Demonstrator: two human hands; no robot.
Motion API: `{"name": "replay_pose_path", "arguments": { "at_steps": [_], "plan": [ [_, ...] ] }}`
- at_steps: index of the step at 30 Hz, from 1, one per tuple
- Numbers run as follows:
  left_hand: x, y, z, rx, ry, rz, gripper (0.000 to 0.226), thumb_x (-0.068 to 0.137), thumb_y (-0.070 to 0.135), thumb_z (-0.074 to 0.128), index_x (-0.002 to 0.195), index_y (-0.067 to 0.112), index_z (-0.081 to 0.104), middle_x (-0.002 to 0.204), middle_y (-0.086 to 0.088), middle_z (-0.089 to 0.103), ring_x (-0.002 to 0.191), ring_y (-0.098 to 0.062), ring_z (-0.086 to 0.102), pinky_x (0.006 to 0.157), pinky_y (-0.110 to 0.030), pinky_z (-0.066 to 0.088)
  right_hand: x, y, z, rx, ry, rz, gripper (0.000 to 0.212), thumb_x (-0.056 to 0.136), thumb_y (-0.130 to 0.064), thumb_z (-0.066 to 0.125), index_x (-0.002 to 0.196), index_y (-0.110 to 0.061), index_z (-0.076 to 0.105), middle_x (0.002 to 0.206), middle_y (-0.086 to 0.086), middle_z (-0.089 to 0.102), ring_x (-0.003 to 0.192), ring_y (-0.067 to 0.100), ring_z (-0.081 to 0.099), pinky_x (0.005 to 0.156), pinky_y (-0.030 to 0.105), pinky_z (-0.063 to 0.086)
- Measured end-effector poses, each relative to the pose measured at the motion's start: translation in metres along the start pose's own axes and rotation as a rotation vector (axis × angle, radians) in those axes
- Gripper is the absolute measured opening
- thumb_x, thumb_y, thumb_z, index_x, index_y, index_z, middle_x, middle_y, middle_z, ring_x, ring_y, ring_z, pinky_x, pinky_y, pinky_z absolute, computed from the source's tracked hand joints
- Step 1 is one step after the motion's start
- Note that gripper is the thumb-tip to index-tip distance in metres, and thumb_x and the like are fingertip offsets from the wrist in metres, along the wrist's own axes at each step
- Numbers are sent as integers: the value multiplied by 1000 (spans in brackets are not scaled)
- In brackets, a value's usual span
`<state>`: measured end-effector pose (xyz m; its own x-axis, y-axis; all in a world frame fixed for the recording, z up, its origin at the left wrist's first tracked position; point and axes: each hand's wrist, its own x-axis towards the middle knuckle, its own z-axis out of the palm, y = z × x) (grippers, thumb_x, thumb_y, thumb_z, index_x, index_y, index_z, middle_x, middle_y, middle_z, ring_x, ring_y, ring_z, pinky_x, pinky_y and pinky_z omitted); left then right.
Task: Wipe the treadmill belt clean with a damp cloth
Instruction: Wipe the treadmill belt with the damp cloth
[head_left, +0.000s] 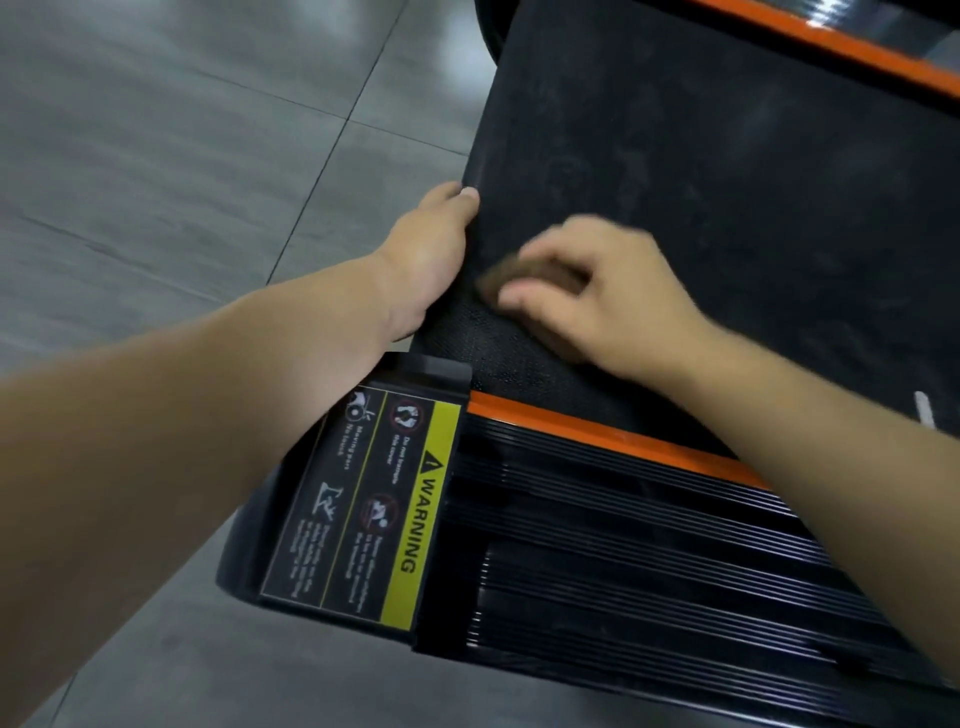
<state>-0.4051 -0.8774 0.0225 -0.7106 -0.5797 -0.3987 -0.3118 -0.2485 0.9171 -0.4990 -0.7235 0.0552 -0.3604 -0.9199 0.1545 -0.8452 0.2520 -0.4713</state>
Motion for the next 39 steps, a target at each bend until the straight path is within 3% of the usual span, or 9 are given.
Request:
{"name": "replay_pose_path", "arguments": {
  "at_steps": [3, 6, 9, 16, 19, 21, 27, 33, 39],
  "plan": [
    [2, -1, 1, 1, -9, 1, 29, 107, 28, 44, 135, 31, 53, 115, 4, 66, 99, -11, 65, 85, -23, 54, -27, -11, -1, 109, -113, -87, 32, 84, -47, 73, 103, -21, 74, 92, -2, 64, 86, 15, 62, 76, 41, 51],
    [3, -2, 0, -43, -12, -27, 15, 106, 20, 47, 111, 29, 58, 102, 4, 68, 92, -13, 65, 83, -26, 55, 5, -9, 6, -43, 8, -34, 37, 86, -53, 65, 103, -21, 73, 91, 2, 63, 87, 21, 61, 75, 43, 51],
    [2, -1, -6, -217, -6, -155, 19, 105, 24, 47, 97, 23, 64, 75, 3, 72, 65, -12, 68, 60, -22, 55, 27, -15, 11, -71, 104, 138, 36, 84, -55, 64, 102, -26, 73, 91, 1, 63, 88, 20, 61, 79, 43, 51],
    [-7, 5, -1, -52, 73, -102, 23, 103, 22, 51, 123, 26, 62, 99, 9, 69, 64, 1, 67, 45, -12, 45, -29, -18, -25, 222, -370, 45, 21, 87, -41, 73, 107, -34, 76, 94, -10, 66, 91, 7, 64, 83, 25, 50],
    [-8, 11, -4, 171, 159, -11, 15, 99, 29, 56, 112, 27, 63, 90, 12, 63, 78, -3, 61, 63, -19, 46, -30, 4, -45, 250, -412, 105, 16, 88, -37, 72, 103, -33, 75, 97, -10, 66, 86, -2, 64, 73, 11, 46],
    [-11, 18, -10, 363, 180, 89, 15, 97, 35, 58, 110, 28, 62, 93, 9, 63, 82, -7, 61, 71, -24, 46, -37, 12, -56, 314, -301, 163, 11, 90, -30, 70, 102, -32, 72, 94, -11, 65, 77, -4, 63, 63, 7, 43],
    [-52, 35, -29, 916, 108, 328, 56, 99, 52, 48, 147, 23, 45, 132, -6, 55, 115, -19, 55, 91, -35, 47, -60, 3, -62, 358, 1, 263, 13, 97, -33, 60, 104, -45, 59, 99, -23, 56, 83, 4, 61, 63, 33, 54],
    [-107, 45, -57, 977, 173, 167, 62, 91, 63, 42, 143, 29, 48, 132, -4, 57, 119, -27, 58, 97, -48, 49, -64, -37, -68, 256, -32, 293, 22, 95, -30, 63, 117, -29, 61, 107, -13, 50, 98, -8, 52, 79, 3, 40],
    [-152, 66, -103, 1082, 272, 82, 60, 92, 60, 41, 138, 24, 52, 132, -10, 59, 120, -34, 57, 93, -47, 49, -47, -85, -76, 195, -99, 241, 30, 95, -36, 62, 123, -24, 61, 113, -6, 51, 89, 5, 56, 73, 15, 51]
  ]
}}
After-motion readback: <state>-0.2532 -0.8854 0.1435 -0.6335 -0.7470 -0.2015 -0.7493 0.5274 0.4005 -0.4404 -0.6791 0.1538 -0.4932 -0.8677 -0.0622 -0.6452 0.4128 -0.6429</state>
